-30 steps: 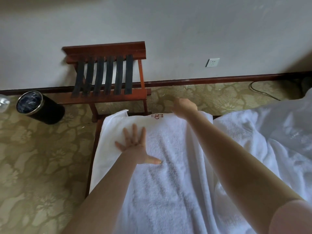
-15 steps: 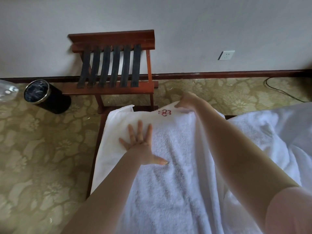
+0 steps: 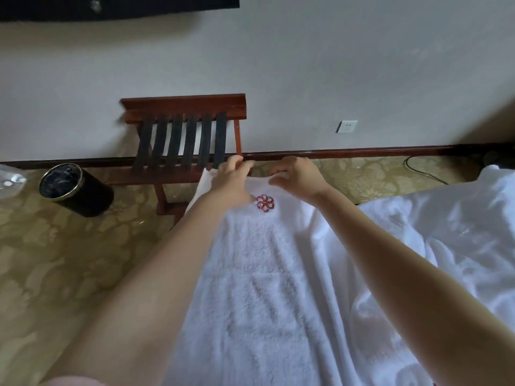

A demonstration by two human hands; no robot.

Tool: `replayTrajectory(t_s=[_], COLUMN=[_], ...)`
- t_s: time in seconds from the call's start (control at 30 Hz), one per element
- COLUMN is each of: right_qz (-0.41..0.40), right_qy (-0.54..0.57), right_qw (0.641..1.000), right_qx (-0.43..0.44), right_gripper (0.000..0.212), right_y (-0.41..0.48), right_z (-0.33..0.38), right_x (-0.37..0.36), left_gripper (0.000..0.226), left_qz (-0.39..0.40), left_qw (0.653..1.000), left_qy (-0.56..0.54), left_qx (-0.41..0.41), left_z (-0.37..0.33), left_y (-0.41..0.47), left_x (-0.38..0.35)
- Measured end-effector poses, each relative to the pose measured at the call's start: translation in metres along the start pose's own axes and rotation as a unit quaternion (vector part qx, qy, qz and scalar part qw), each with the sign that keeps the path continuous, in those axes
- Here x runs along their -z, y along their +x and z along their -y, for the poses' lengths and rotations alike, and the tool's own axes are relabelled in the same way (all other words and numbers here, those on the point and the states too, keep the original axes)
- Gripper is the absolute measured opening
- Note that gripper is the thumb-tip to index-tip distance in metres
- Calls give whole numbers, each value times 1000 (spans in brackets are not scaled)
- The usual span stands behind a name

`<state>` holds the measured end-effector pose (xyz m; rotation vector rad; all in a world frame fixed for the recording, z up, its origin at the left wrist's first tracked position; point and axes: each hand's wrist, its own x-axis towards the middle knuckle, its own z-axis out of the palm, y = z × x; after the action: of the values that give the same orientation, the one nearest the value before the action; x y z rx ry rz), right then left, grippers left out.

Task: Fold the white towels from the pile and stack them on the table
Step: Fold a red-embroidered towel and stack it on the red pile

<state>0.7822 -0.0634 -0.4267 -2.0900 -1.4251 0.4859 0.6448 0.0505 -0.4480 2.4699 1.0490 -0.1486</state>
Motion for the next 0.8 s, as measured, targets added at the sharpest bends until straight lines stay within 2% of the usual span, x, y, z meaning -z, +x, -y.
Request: replayTrajectory(t_s=[0.07, 0.13, 0.17, 0.23, 0.33, 0.43, 0.5, 0.57, 0.7, 0.8], right_qz=[7, 17, 22, 34, 53, 50, 33, 17, -43, -106], right_qy=[-10, -62, -101, -179, -277, -356, -389, -375, -231, -140], right_qw=[1000, 998, 994, 983, 959, 931, 913, 912, 952, 964], right_qx=[-2, 11, 19, 25, -11, -67, -115, -162, -196, -199], right_gripper=[12, 13, 12, 12, 12, 11, 14, 18, 14, 5], right_y=[-9, -17, -21, -29, -37, -49, -57, -63, -63, -62], right_z=[6, 6, 4, 0, -11, -23, -28, -29, -18, -1], right_x=[6, 12, 15, 22, 28, 29, 30, 33, 43, 55], left_gripper=[60, 32, 20, 12, 20, 21, 24, 29, 40, 35], left_qz=[77, 114, 105, 61, -8, -58, -56, -45, -51, -105], left_qw=[996, 993, 993, 985, 949, 928, 934, 950, 968, 974], left_qy=[10, 34, 60, 162, 309, 361, 340, 274, 147, 90], left_qx=[-37, -11, 2, 23, 66, 70, 99, 144, 197, 178], left_z=[-10, -14, -11, -2, 14, 21, 21, 19, 18, 23], left_y=[7, 7, 5, -3, -12, -22, -27, -32, -43, -57], left_x=[5, 4, 5, 11, 20, 29, 35, 40, 50, 63])
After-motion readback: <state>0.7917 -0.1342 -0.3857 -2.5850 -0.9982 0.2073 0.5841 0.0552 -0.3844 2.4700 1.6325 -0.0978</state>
